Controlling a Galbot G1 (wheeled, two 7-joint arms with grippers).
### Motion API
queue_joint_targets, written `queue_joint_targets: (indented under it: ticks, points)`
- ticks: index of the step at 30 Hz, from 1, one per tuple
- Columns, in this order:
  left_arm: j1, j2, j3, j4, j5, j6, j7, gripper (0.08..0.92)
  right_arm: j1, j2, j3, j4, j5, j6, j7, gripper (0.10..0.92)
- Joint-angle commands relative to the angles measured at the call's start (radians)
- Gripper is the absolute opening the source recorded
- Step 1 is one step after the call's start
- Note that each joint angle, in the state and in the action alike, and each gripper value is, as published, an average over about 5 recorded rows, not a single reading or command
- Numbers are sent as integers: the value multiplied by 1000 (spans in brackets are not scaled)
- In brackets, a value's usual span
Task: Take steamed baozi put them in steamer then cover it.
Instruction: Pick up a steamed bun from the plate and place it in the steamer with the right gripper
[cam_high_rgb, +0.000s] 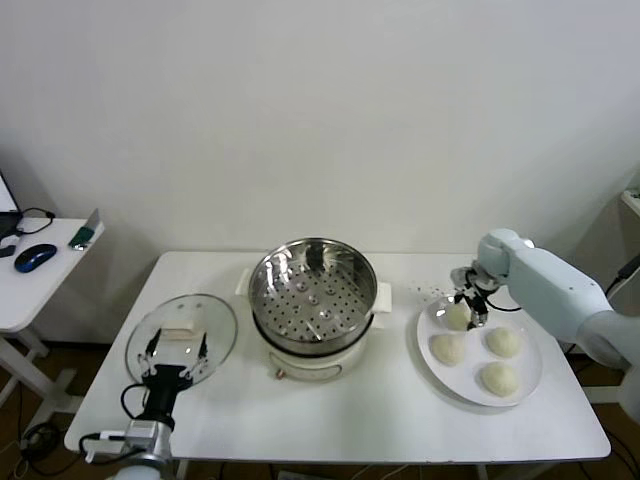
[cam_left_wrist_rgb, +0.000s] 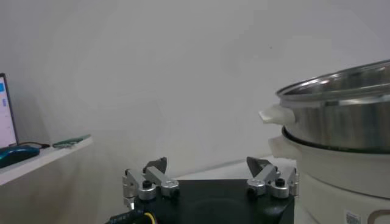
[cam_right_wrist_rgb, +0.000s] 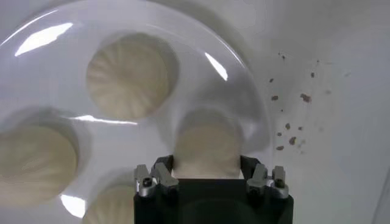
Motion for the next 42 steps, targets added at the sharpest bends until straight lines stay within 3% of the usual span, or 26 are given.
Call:
queue_joint_targets:
  ticks: [1, 8, 16, 29, 42]
  points:
    - [6, 1, 0, -4, 1, 0, -2, 823, 154, -22, -112, 71, 79, 67, -19, 704]
    - [17, -4, 5, -7, 2, 0, 1, 823, 442, 25, -346, 168, 233, 210, -73, 704]
    - [28, -11, 10, -14, 9, 4, 5, 823, 555, 205, -380, 193, 230, 387, -116, 712]
    - [66, -8, 2, -28, 14, 5, 5, 823, 463, 490, -235, 222, -143, 632, -30, 712]
    - [82, -5, -7, -35, 9, -2, 3, 823, 315, 592, -192, 118, -321, 666, 13, 721]
